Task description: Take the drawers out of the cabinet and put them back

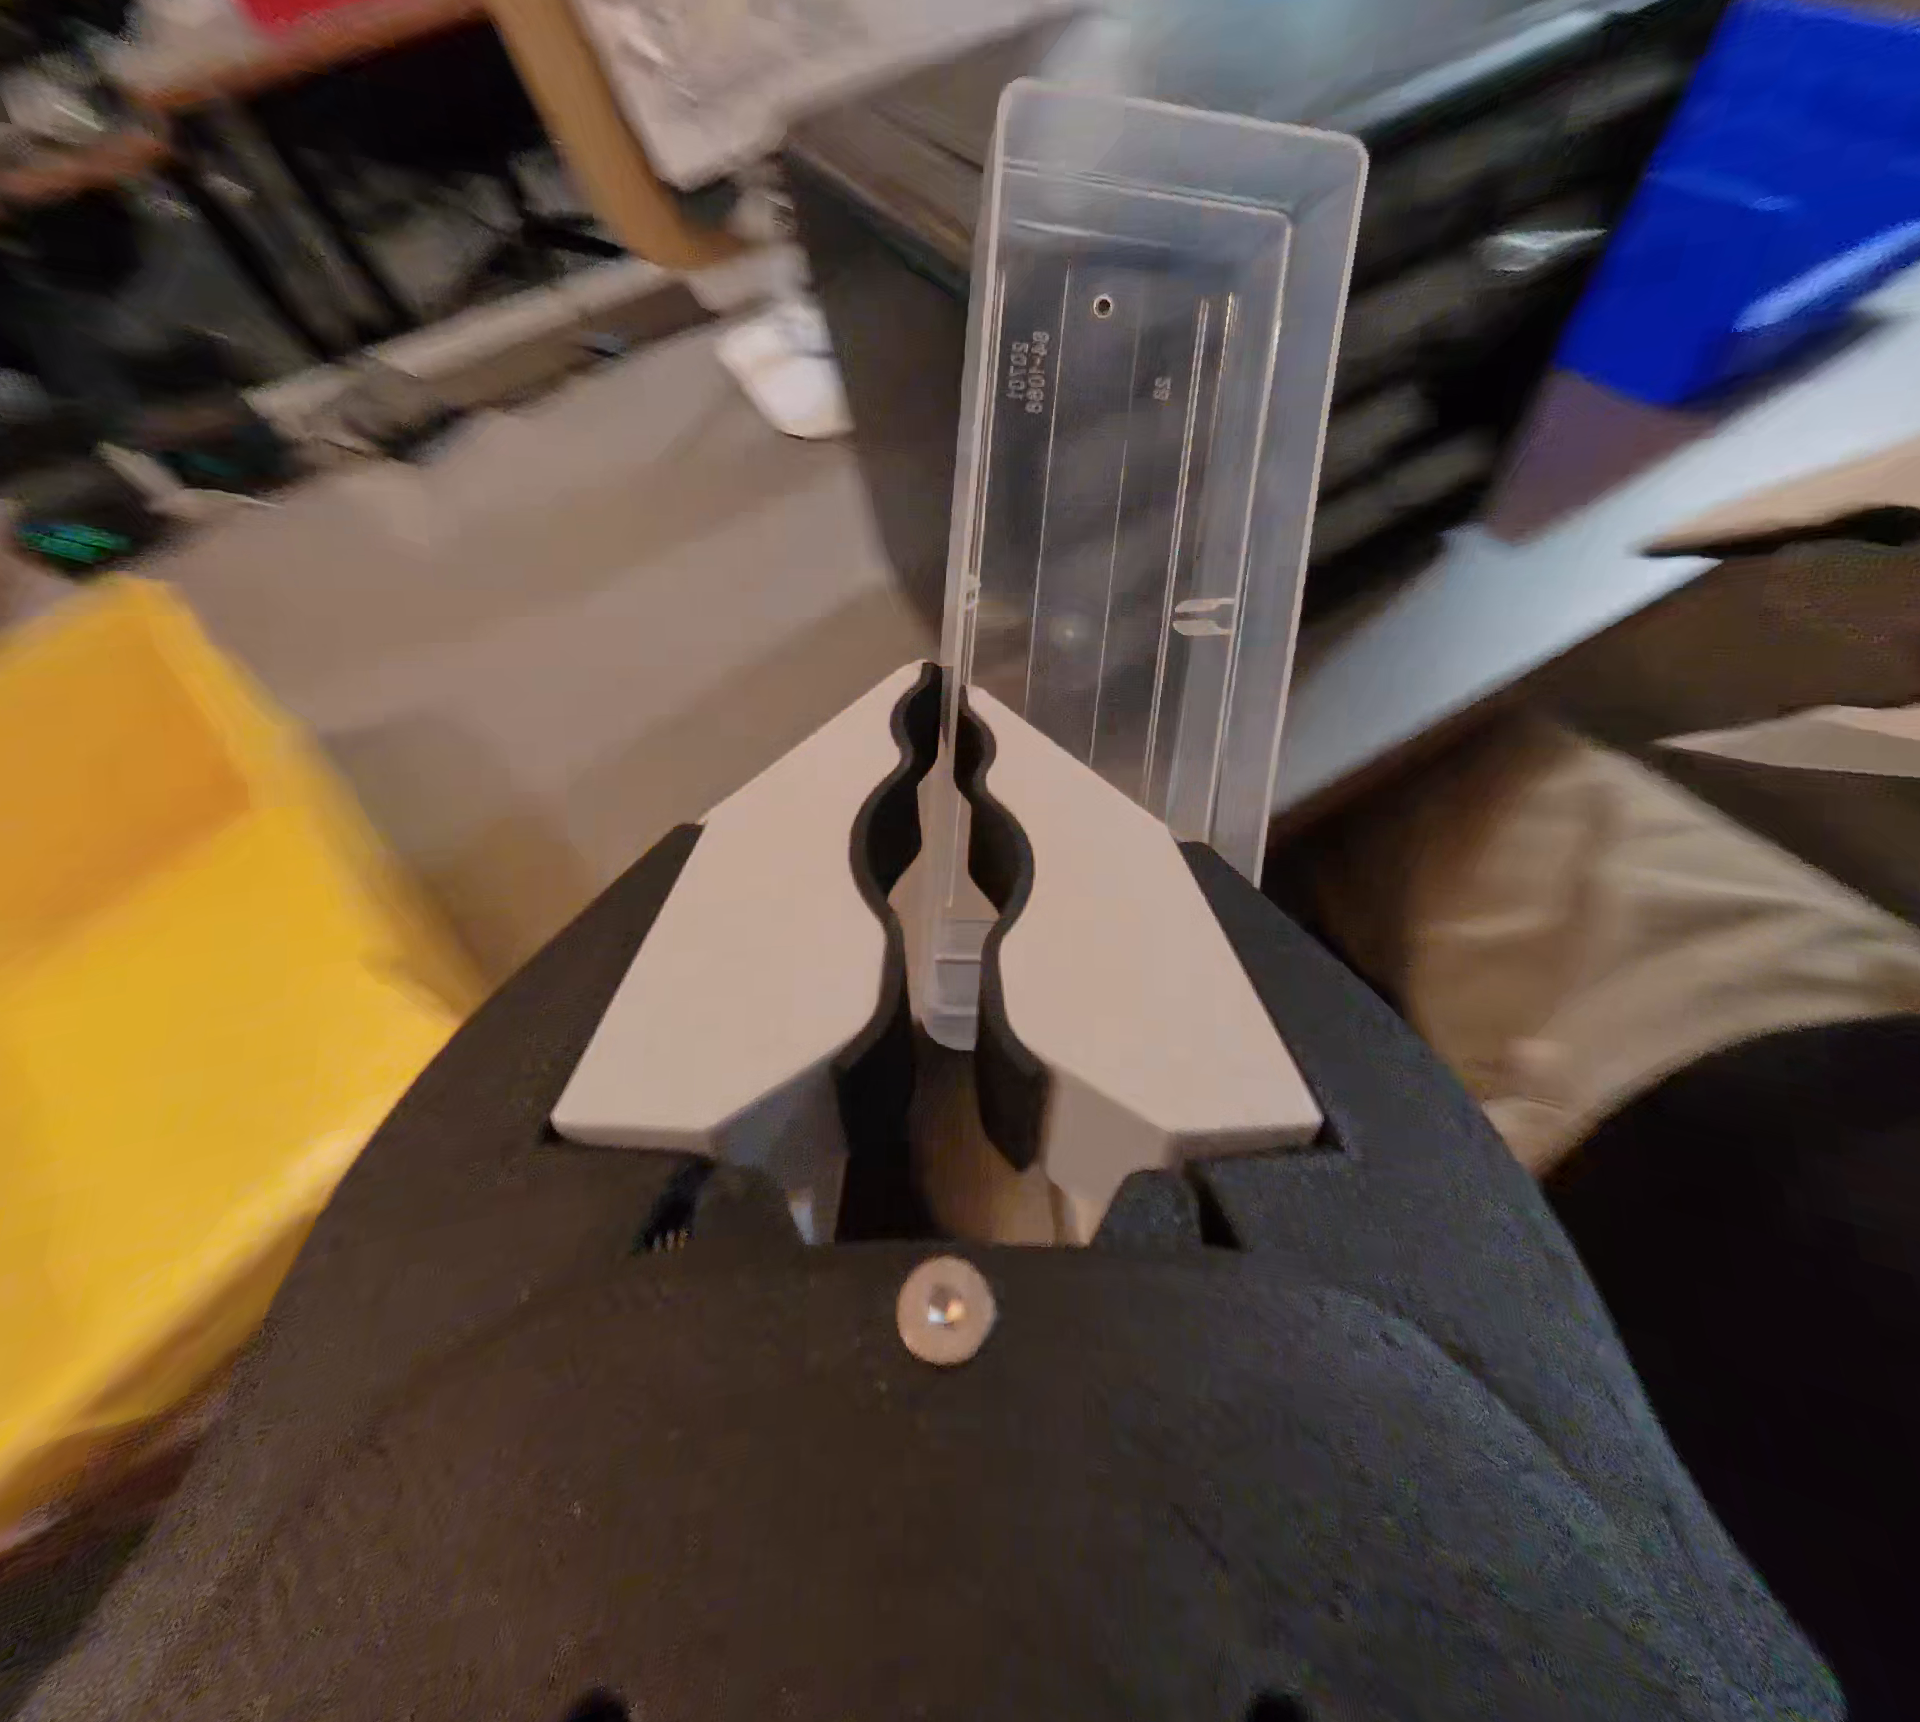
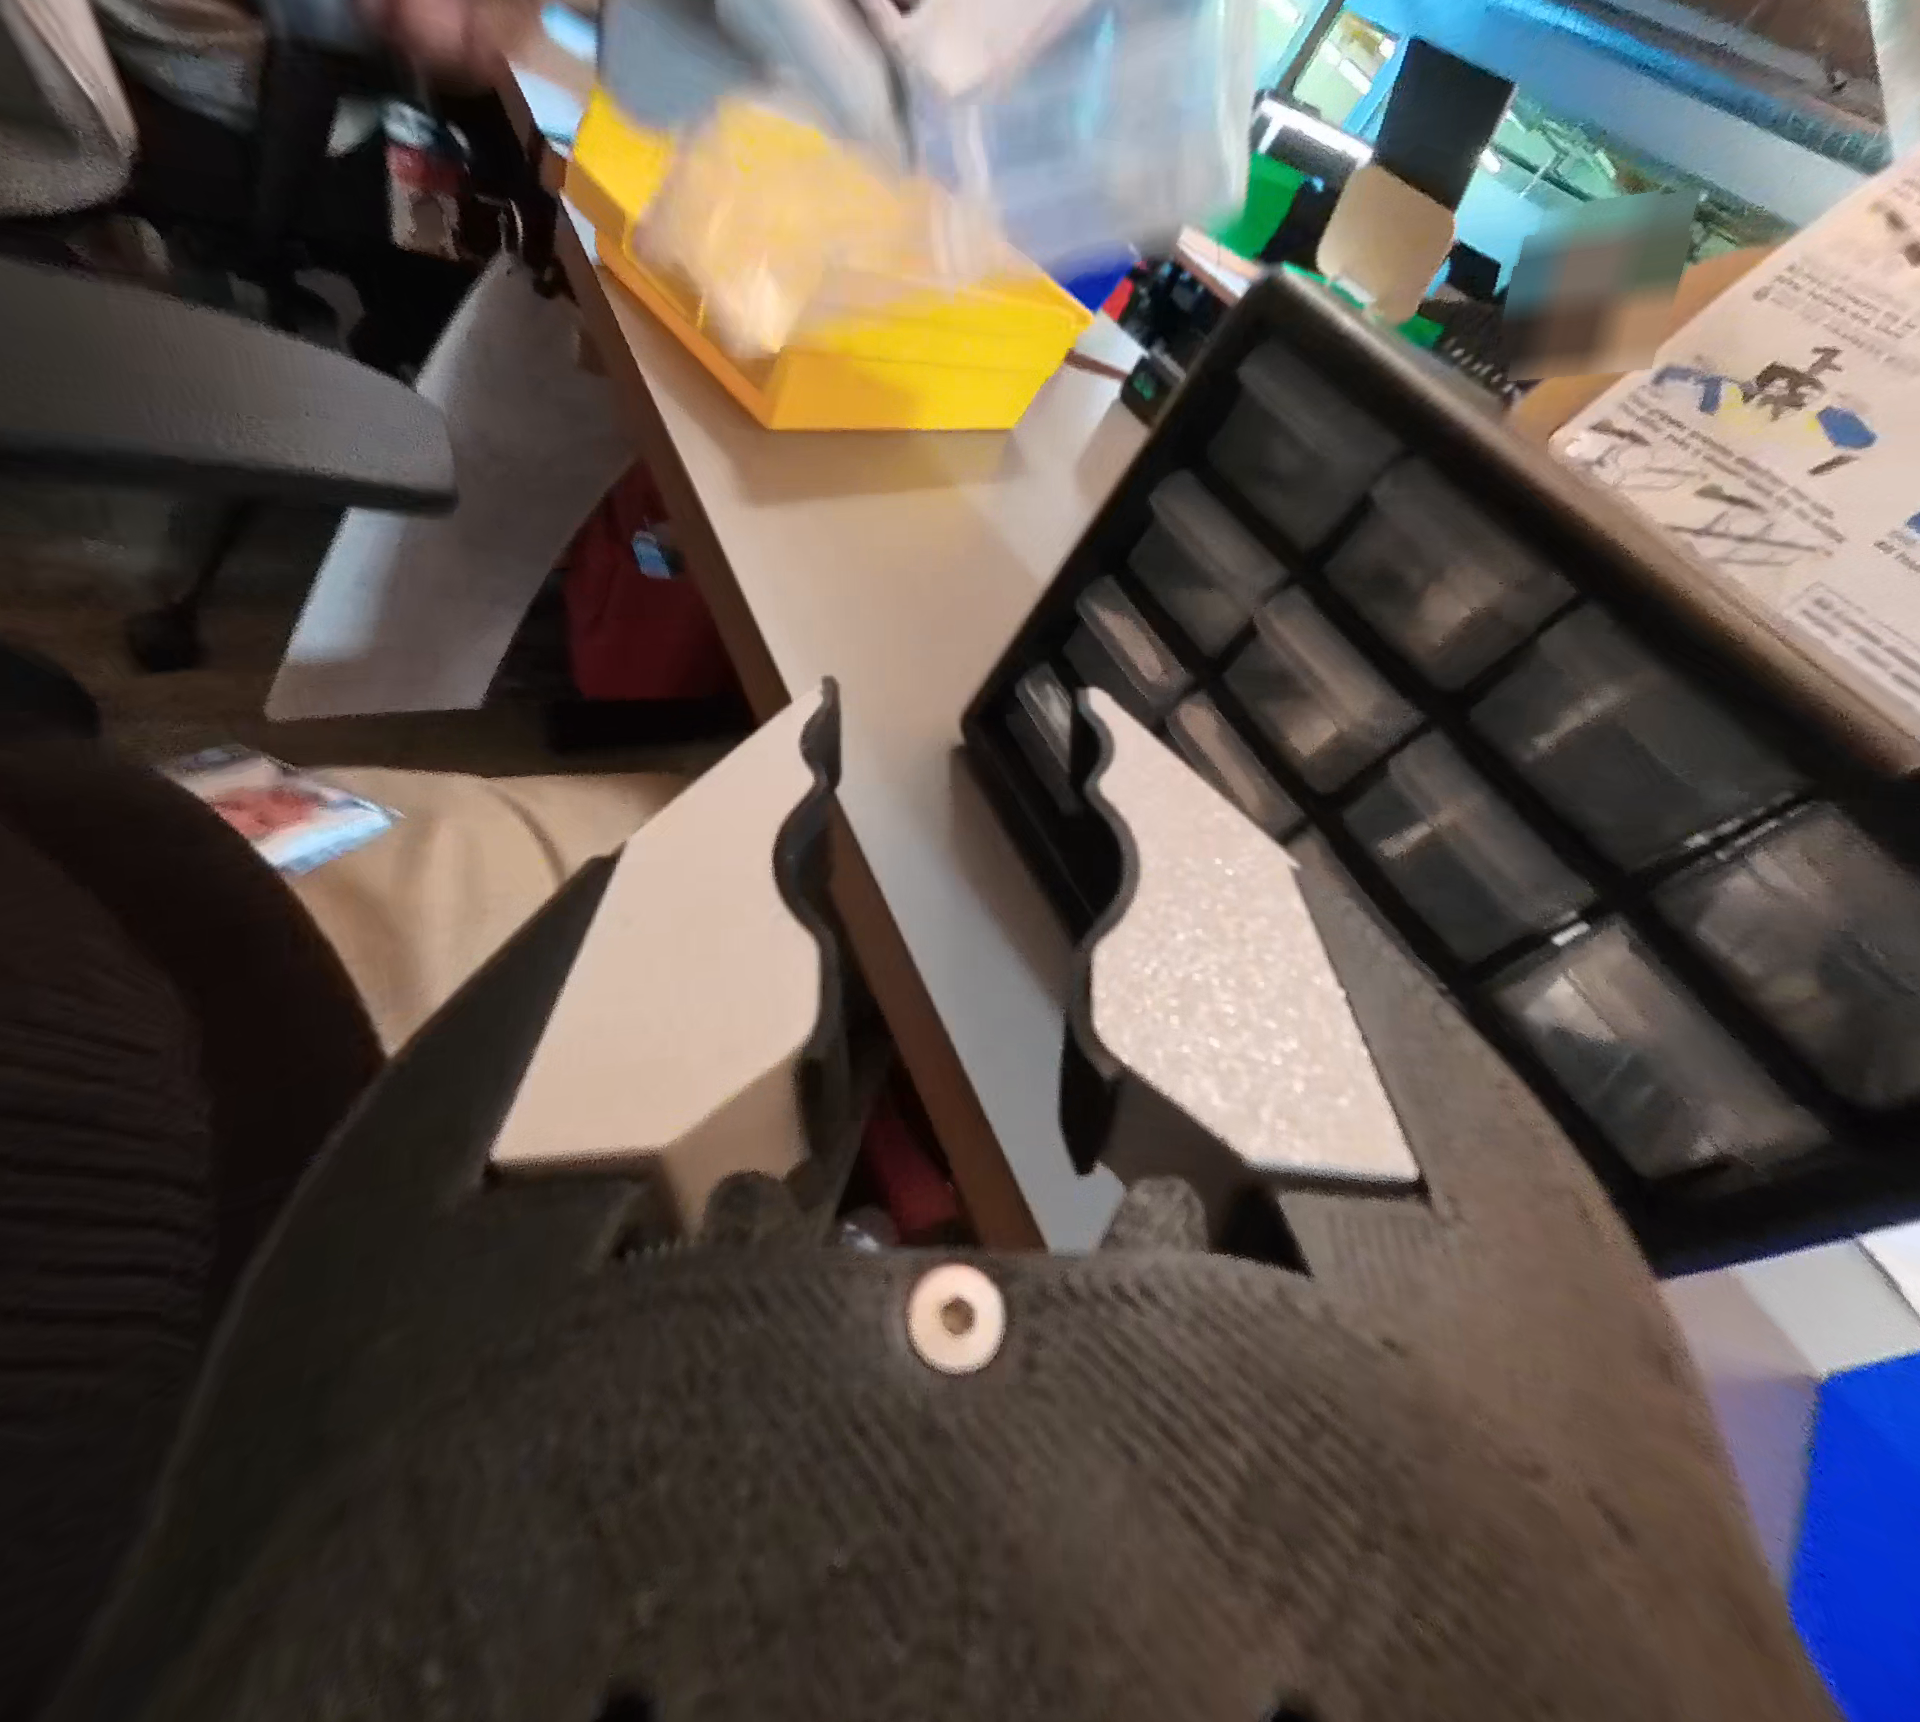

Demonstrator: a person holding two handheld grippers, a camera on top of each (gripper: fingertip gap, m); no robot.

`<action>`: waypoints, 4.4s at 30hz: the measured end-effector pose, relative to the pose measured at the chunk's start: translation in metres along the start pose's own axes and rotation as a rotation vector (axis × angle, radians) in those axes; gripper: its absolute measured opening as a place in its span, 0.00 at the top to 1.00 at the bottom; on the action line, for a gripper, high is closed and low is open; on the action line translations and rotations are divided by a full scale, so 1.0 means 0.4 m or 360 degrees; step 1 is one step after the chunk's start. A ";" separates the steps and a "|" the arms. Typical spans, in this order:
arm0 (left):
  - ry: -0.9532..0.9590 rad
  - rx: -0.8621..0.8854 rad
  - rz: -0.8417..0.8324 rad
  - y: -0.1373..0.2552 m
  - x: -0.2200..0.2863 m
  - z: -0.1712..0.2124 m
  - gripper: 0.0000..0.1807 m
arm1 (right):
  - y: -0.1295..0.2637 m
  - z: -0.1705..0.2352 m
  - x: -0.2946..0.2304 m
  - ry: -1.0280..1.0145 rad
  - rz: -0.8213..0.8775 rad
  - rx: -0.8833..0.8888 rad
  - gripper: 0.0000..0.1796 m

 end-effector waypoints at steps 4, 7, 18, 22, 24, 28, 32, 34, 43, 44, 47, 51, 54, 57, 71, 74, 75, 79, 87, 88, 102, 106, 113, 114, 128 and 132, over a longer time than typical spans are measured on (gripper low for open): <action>0.0245 -0.0173 0.0294 -0.080 0.131 0.148 1.00 | 0.020 -0.062 -0.049 -0.0117 -0.0070 0.0095 0.75; 0.0340 -0.0233 0.0366 -0.141 0.185 0.193 1.00 | 0.009 -0.079 -0.108 -0.0057 -0.0148 -0.0002 0.73; 0.0532 -0.0441 0.0535 -0.266 0.291 0.221 0.99 | -0.076 0.034 -0.201 0.0511 -0.0200 -0.1042 0.85; 0.0599 -0.0489 0.0662 -0.277 0.295 0.221 0.96 | -0.062 0.030 -0.200 0.0516 -0.0277 -0.1011 0.91; 0.0559 -0.0449 0.0813 -0.270 0.299 0.214 0.85 | -0.042 0.032 -0.182 0.0481 -0.0319 -0.0954 0.92; 0.0530 -0.0296 0.1048 -0.235 0.302 0.197 0.54 | 0.020 0.046 -0.123 0.0341 -0.0434 -0.0760 0.92; 0.0443 -0.0147 0.1075 -0.219 0.281 0.186 0.47 | 0.082 0.065 -0.016 -0.0001 -0.0402 -0.0641 0.93; 0.0418 -0.0047 0.1092 -0.213 0.269 0.176 0.49 | 0.111 0.076 0.033 -0.0213 -0.0454 -0.0595 0.93; 0.0366 -0.0012 0.1135 -0.255 0.230 0.177 0.54 | 0.140 0.110 0.148 -0.0565 -0.1075 -0.0520 0.93; 0.0394 -0.0015 0.1149 -0.259 0.226 0.182 0.55 | 0.136 0.111 0.157 -0.0578 -0.1148 -0.0519 0.93; 0.0448 -0.0049 0.1159 -0.270 0.212 0.193 0.55 | 0.121 0.114 0.180 -0.0567 -0.1298 -0.0559 0.93; 0.0500 -0.0064 0.1178 -0.277 0.202 0.197 0.55 | 0.103 0.116 0.210 -0.0533 -0.1369 -0.0626 0.93; 0.0523 -0.0116 0.1220 -0.280 0.207 0.203 0.55 | 0.101 0.113 0.224 -0.0545 -0.1424 -0.0647 0.93; 0.0523 -0.0126 0.1242 -0.277 0.212 0.204 0.55 | 0.104 0.120 0.235 -0.0503 -0.1389 -0.0712 0.93; 0.0601 -0.0230 0.1306 -0.286 0.214 0.212 0.57 | 0.063 0.192 0.194 -0.0182 -0.1178 -0.0935 0.93; 0.0610 -0.0257 0.1302 -0.291 0.214 0.216 0.57 | 0.057 0.206 0.181 -0.0168 -0.1117 -0.0944 0.93; 0.0615 -0.0269 0.1298 -0.292 0.214 0.217 0.57 | 0.058 0.208 0.179 -0.0188 -0.1094 -0.0929 0.92; 0.0623 -0.0270 0.1286 -0.293 0.213 0.217 0.58 | 0.074 0.215 0.176 -0.0263 -0.0993 -0.0883 0.92; 0.0647 -0.0284 0.1291 -0.295 0.216 0.222 0.58 | 0.085 0.209 0.172 -0.0185 -0.0881 -0.0922 0.91; 0.0640 -0.0281 0.1283 -0.294 0.216 0.222 0.58 | 0.084 0.208 0.172 -0.0174 -0.0881 -0.0926 0.91; 0.0630 -0.0277 0.1247 -0.298 0.216 0.226 0.58 | 0.061 0.222 0.210 -0.0123 -0.0664 -0.0937 0.88; 0.0653 -0.0285 0.1250 -0.301 0.213 0.228 0.58 | 0.072 0.212 0.202 -0.0135 -0.0626 -0.0927 0.87; 0.0682 -0.0295 0.1263 -0.304 0.213 0.229 0.58 | 0.106 0.177 0.203 -0.0189 -0.0542 -0.0841 0.87; 0.0684 -0.0295 0.1264 -0.303 0.213 0.229 0.58 | 0.109 0.173 0.200 -0.0200 -0.0548 -0.0823 0.88; 0.0681 -0.0286 0.1257 -0.300 0.217 0.228 0.58 | 0.090 0.186 0.150 -0.0210 -0.0662 -0.0827 0.97; 0.0686 -0.0293 0.1261 -0.302 0.217 0.229 0.58 | 0.084 0.189 0.154 -0.0194 -0.0653 -0.0838 1.00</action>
Point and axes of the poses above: each gripper's, where its closed fingertips meet, y back along the fingers, z out of its underside, x = y × z across the jaws, the point moved 9 cm from there along y, back along the fingers, and after that the axes turned 14 degrees about y, right-handed, at the moved point
